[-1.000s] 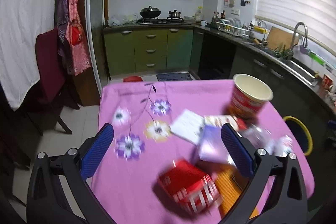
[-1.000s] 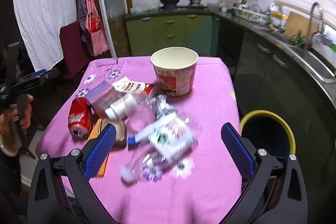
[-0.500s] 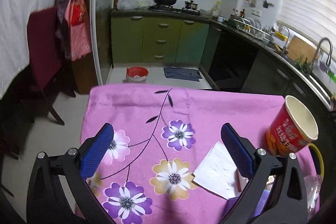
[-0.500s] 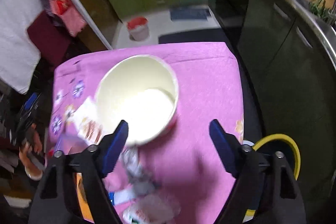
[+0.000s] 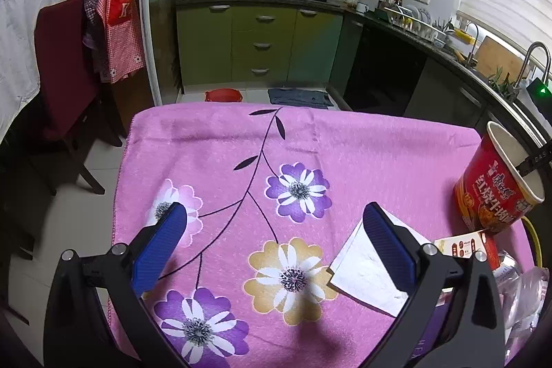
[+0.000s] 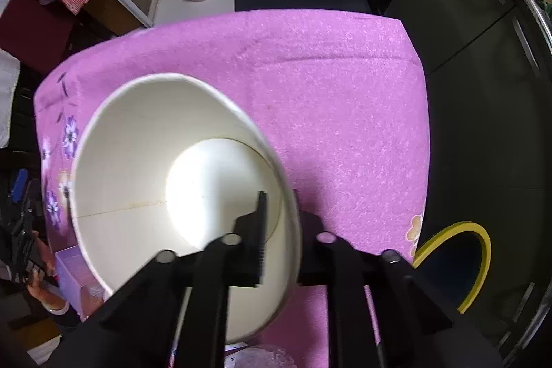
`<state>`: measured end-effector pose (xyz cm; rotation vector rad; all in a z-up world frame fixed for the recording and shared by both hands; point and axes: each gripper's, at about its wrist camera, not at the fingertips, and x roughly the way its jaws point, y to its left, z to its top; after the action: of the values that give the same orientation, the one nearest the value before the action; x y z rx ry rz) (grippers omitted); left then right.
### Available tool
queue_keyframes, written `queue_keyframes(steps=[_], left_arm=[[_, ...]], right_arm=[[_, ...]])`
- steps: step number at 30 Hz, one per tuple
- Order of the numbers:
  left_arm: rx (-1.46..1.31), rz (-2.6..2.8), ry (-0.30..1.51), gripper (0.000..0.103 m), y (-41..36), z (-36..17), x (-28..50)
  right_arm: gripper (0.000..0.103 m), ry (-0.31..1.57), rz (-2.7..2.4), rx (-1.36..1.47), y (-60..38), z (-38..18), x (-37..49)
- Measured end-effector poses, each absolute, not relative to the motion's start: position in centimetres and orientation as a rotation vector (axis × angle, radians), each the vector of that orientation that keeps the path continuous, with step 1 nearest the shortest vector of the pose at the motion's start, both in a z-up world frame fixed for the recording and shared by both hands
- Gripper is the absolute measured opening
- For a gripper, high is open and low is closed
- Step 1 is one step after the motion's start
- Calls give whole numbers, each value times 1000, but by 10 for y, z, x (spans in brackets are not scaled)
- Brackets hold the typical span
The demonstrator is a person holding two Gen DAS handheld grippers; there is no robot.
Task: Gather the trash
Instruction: 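Grasp the paper noodle cup rim with the right gripper, then carry the noodle cup over the yellow bin and release it with the right gripper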
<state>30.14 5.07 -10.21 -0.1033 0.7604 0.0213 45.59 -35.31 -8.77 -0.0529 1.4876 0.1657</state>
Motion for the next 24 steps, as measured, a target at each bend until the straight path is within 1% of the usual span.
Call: queue_keyframes(steps=[3, 7, 11, 14, 16, 19, 24], left_arm=[[-109, 21, 755, 97, 51, -101, 301], [-121, 31, 735, 97, 54, -99, 298], [-135, 28, 735, 97, 55, -98, 297], [-129, 27, 724, 97, 54, -95, 295], [-130, 25, 714, 97, 54, -93, 292], [-137, 27, 704, 97, 56, -90, 290], [-141, 26, 706, 97, 57, -89, 290]], right_arm=[[4, 1469, 175, -28, -358, -84, 455], [4, 1392, 182, 17, -382, -48, 442], [4, 1312, 108, 90, -450, -6, 409], [4, 1294, -4, 140, -514, 2, 382], [4, 1295, -105, 190, -566, -5, 360], [4, 1314, -217, 263, -628, -31, 337], [4, 1366, -301, 339, -678, -97, 329]])
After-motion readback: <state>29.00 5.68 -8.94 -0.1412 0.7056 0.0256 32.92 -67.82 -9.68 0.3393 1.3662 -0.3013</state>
